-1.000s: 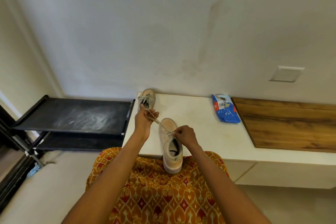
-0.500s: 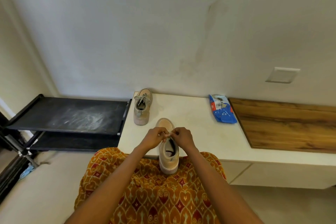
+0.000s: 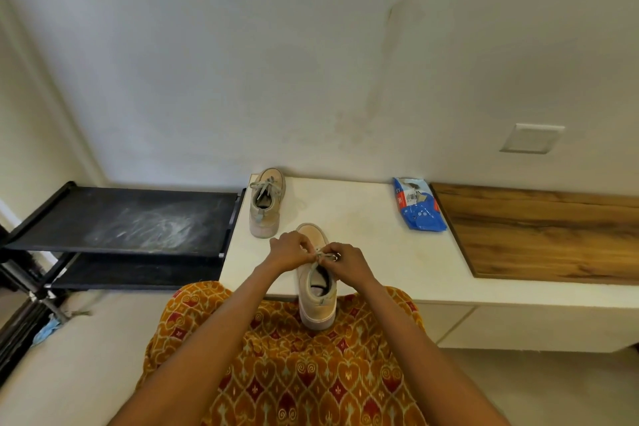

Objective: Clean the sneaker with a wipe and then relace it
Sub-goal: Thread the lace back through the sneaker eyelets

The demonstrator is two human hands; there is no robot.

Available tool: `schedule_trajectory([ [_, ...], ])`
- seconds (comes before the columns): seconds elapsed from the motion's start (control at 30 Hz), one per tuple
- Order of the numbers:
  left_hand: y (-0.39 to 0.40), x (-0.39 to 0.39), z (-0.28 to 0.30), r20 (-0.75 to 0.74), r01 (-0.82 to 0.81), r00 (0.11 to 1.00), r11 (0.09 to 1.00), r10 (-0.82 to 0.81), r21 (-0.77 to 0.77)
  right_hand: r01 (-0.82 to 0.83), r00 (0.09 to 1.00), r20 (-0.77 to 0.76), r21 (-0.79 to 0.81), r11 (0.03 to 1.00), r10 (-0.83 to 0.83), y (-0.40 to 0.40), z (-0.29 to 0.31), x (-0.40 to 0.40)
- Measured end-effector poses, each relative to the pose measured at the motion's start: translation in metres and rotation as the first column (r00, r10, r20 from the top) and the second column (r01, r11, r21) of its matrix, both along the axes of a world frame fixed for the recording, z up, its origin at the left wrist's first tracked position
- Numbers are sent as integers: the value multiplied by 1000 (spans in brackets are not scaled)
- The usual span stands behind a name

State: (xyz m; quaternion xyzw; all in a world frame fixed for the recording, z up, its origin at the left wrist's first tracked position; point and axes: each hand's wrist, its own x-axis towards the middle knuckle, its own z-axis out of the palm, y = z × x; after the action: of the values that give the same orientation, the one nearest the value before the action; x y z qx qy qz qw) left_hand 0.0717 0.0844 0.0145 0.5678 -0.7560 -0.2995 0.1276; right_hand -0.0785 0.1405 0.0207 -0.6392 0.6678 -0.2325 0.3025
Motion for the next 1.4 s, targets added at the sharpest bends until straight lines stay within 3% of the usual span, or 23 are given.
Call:
schedule_trajectory([
  [0.13,5,3,-2,-163,31,986,999,-26,30,10,998,-58,-56,998,-13,1,-1,5],
  [0.27,2,11,3,-326,40,945,978,30,207,19,990,-136,-120,993,-35,3,0,11],
  [0.4,2,13,4,-380,-49,903,928,199,368,14,977,-206,-195,981,-54,6,-6,19],
  [0.57,5,10,-9,-470,-15,843,886,261,464,-2,962,-269,-203,979,-54,5,-10,16],
  [0.7,7,13,-18,-519,37,832,913,198,407,-3,961,-270,-208,978,-54,6,-12,17],
  [0.87,0,7,-25,-422,-119,874,948,241,296,-6,965,-256,-234,972,-55,7,-12,16],
  [1.03,9,-3,-28,-506,-260,781,928,365,267,-12,965,-258,-238,971,-51,8,-12,15],
  [1.2,13,5,-22,-601,-182,708,918,371,352,-18,965,-258,-257,966,-50,9,-14,14],
  [1.33,5,10,-16,-550,-100,790,942,271,321,-11,971,-235,-257,966,-51,9,-16,15],
  [1.4,-1,8,-13,-470,-98,865,977,177,189,-13,972,-230,-268,963,-51,9,-16,14],
])
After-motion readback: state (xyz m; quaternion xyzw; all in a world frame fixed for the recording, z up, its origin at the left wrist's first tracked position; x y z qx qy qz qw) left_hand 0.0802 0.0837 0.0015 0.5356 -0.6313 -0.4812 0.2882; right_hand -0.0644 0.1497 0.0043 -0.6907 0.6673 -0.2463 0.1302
